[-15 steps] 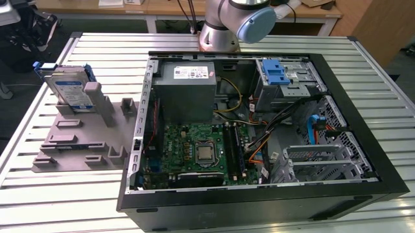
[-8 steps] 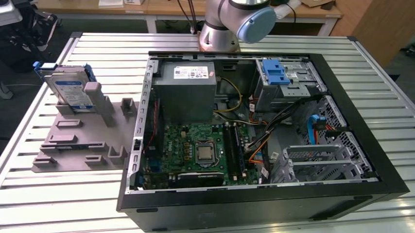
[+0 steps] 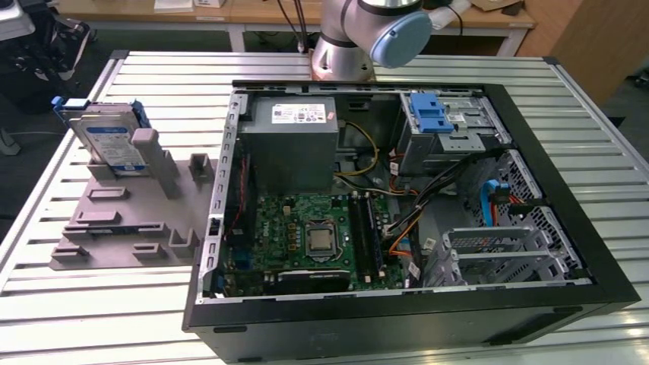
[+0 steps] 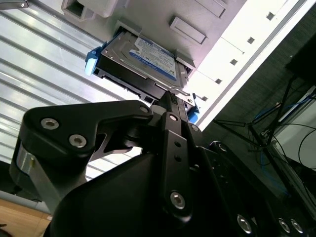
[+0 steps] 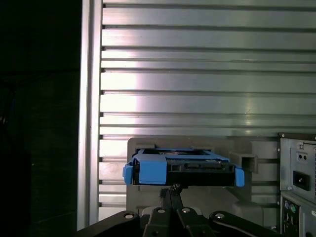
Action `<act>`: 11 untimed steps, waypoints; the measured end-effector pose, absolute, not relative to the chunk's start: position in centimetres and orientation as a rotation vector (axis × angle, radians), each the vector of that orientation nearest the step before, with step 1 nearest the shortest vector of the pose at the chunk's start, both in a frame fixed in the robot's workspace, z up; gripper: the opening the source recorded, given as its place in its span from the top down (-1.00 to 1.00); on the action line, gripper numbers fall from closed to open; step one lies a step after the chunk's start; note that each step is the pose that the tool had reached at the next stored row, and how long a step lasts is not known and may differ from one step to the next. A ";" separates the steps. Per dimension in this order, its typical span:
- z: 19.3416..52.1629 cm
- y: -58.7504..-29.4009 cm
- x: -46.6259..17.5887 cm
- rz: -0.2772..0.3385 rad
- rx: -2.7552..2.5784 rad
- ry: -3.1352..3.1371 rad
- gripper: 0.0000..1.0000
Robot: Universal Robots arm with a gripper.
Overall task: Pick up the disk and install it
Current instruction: 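Pick up the disk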
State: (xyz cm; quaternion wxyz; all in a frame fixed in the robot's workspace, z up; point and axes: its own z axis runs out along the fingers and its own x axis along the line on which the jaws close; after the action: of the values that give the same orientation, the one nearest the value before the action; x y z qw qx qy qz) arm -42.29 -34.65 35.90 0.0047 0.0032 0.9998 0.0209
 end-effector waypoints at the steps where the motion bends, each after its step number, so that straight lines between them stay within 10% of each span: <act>1: 35.9 -34.6 -42.3 0.065 0.010 3.132 0.79; 11: 35.9 -34.6 -42.3 0.066 -0.023 3.132 0.79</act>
State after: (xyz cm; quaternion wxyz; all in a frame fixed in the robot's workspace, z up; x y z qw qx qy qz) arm -42.29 -34.65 35.90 0.0045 -0.0074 0.9997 0.0209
